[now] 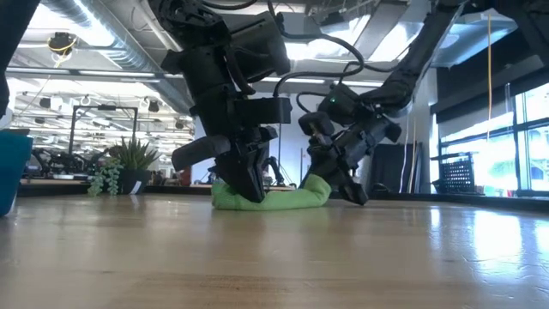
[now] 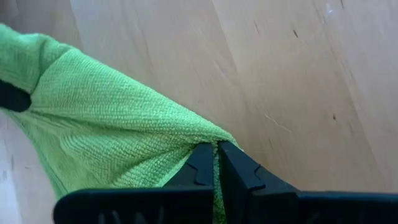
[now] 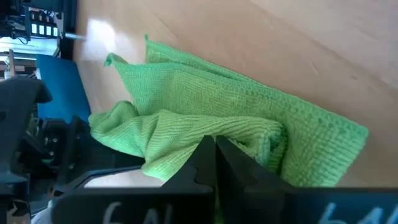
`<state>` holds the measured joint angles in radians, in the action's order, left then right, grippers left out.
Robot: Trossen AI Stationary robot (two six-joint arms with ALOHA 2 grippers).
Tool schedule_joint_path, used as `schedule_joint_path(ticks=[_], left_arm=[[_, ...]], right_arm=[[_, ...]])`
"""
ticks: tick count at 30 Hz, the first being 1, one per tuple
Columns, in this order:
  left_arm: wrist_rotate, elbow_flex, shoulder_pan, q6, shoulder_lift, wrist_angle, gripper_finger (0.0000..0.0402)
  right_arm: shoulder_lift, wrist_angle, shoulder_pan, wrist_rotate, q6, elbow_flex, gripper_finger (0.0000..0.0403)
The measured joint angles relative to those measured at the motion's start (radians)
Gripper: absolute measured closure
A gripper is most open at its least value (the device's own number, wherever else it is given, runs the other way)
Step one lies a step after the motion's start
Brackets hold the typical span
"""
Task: Roll microfiber towels into tight, uniform cylinder then place into a basket
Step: Roll the green towel
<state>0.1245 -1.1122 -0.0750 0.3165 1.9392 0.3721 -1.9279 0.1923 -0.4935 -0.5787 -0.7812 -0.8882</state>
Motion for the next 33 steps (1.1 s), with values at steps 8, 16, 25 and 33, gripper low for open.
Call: schedule_joint_path(ticks=[8,16,25,33], left_arm=[[0.106,0.002,-0.009,-0.094,0.001,0.002,0.0401],[0.135,0.005,-0.020,-0.104,0.002,-0.014,0.0356],[0.258,0.011,-0.023,-0.159,-0.043,0.015,0.0342],[0.223,0.010,-0.031,-0.241,-0.144,0.105,0.0354]], right_arm=[[-0.007,-0.023,-0.004,0.001,0.034,-0.010,0.0400],[-0.009,-0.038,-0.004,0.009,0.081,-0.010,0.0400],[-0.010,-0.044,-0.004,0.032,0.093,-0.008,0.0400],[-0.011,-0.056,-0.004,0.085,0.091,-0.008,0.0400]])
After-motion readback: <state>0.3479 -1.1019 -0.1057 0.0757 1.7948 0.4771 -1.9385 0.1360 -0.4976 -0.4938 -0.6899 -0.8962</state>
